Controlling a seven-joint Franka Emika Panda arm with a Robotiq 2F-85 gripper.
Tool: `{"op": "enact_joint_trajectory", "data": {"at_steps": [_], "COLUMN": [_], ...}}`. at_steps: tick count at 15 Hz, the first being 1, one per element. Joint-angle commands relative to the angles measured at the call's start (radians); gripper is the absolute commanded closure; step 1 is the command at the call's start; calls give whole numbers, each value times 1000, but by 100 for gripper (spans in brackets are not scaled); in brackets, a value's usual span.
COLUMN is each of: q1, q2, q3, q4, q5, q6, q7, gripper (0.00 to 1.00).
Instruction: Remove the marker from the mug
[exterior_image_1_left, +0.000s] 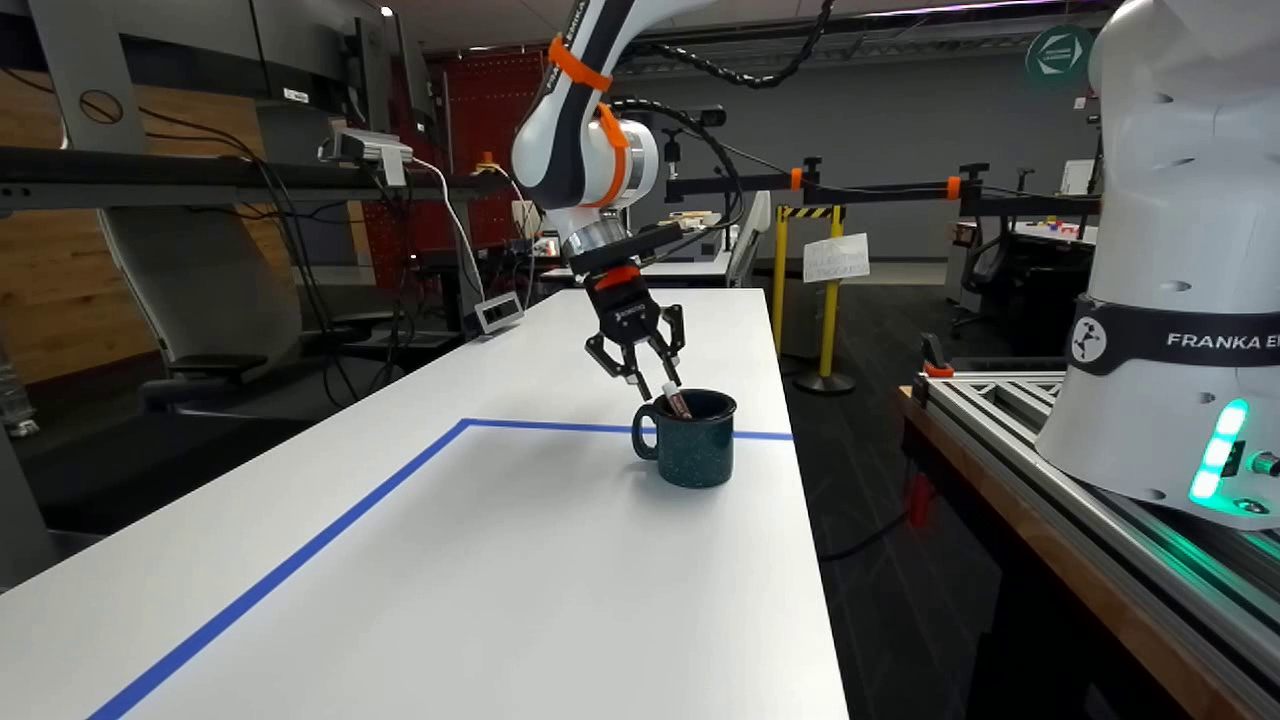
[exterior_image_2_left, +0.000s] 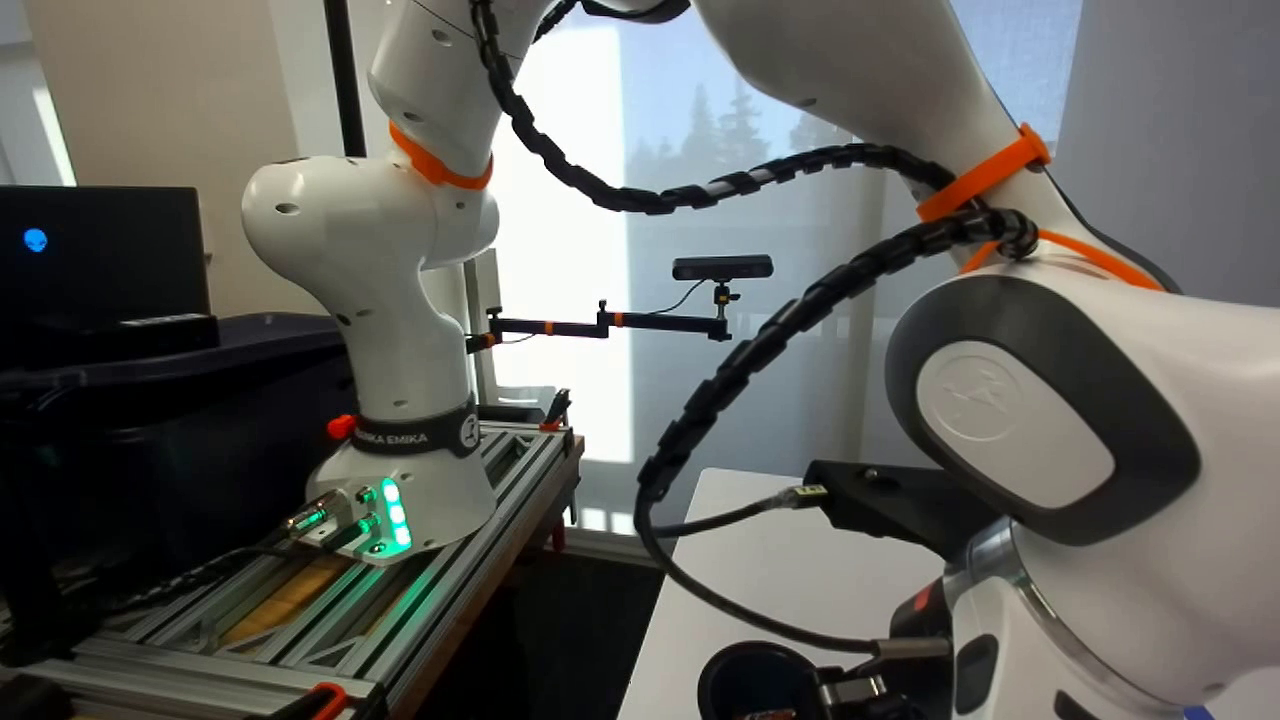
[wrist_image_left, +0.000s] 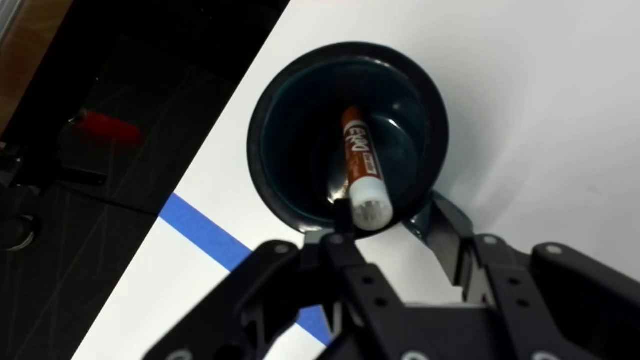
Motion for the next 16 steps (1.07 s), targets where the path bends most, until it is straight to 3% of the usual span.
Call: {"op": "enact_joint_trajectory", "data": {"at_steps": [1,3,4,9,11,12,13,14,15,16], "q1": [1,4,4,9,10,10,11,11,12,12], "q2": [-29,-33,-34,-40,-44,-48,-52,-52,-55,-57], "q3": [5,8,10,21,25,26,28,30,31,32], "q4": [-31,-35,-36,-43,-48,-50,-54,-55,-57,-59], "q5": [-5,-5,-3,2,4,3,3,4,4,4], "q6": [21,21,22,24,25,27,27,29,30,30], "q7": [0,-2,-2,-5,-6,-6,-6,-7,-7,-8], "gripper": [51,52,61,88,87,92,89,73,64,63]}}
